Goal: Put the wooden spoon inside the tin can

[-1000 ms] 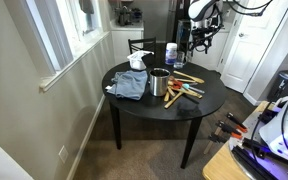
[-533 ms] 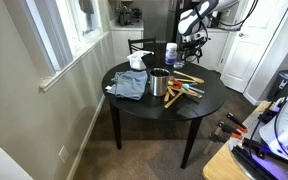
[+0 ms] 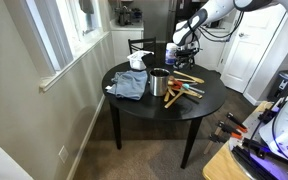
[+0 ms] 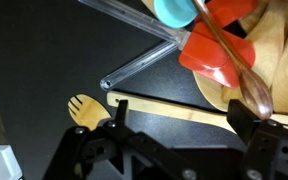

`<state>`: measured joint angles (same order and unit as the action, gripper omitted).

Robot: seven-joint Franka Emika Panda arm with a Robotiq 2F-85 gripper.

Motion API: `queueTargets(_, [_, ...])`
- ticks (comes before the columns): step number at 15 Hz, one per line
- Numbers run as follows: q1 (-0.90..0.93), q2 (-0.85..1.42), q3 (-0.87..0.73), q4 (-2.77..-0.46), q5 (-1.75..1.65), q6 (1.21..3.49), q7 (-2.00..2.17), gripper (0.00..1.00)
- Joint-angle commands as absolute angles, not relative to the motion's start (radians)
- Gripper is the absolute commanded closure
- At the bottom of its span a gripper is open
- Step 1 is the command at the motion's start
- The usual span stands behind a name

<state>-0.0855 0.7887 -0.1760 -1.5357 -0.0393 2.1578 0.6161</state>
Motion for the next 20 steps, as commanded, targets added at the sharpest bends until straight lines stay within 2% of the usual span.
queueTargets(1, [-0.08,0.822,-0.169,-1.534,0.0,2.25,0.588,0.0])
queueTargets(8, [-0.078,0.826,-0.121,-1.62,0.023,2.523,0.452,0.0])
queueTargets(11, [-0.116,0.835,-0.058,-1.629,0.097,2.532,0.352,0.0])
queueTargets(20, [-0.084,0.865,-0.093,-1.623,0.083,2.557,0.274,0.0])
